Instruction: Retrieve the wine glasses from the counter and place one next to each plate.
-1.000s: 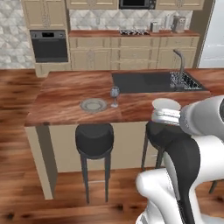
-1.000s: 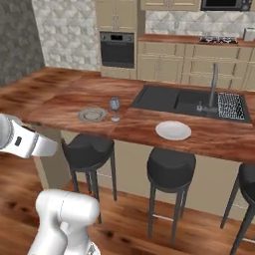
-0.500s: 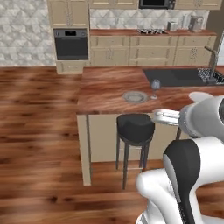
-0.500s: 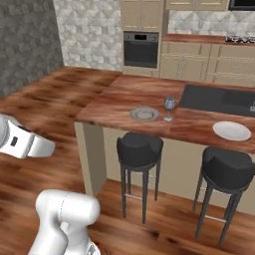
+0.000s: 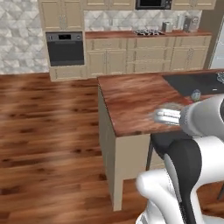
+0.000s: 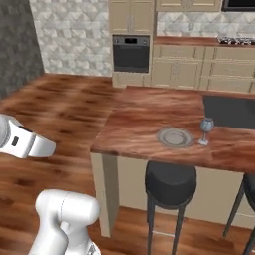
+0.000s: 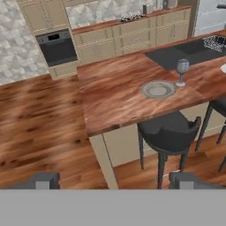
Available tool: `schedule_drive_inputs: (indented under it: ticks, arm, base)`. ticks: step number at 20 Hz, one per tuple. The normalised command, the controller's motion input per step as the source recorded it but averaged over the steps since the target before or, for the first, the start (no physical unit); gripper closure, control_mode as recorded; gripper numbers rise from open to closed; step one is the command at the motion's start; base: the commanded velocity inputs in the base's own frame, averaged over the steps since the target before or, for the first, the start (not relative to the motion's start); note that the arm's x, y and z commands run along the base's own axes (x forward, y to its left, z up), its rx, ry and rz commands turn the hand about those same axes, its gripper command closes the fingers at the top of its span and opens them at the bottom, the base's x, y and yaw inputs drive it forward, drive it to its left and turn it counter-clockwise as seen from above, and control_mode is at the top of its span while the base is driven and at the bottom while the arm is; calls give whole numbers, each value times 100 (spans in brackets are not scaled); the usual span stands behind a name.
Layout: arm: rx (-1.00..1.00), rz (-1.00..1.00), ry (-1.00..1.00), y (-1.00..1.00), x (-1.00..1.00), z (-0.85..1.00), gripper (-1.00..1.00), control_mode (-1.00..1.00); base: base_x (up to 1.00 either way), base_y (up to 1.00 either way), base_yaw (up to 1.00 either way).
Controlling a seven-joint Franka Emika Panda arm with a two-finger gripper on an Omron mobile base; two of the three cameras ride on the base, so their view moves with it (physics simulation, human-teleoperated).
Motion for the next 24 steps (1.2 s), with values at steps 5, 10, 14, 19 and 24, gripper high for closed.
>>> schedule_drive_inputs:
  ticks: [5,10,14,19,24]
  arm:
    - [0,0,0,0,0,0,-100,100]
    - [0,0,0,0,0,0,-100,100]
    - [0,0,0,0,0,0,-100,100]
    - [0,0,0,0,0,0,-100,100]
    - [0,0,0,0,0,0,-100,100]
  base:
    - [99,100,-33]
    - [79,100,-26]
    - [76,100,-28]
    - [94,100,-31]
    - [100,100,-30]
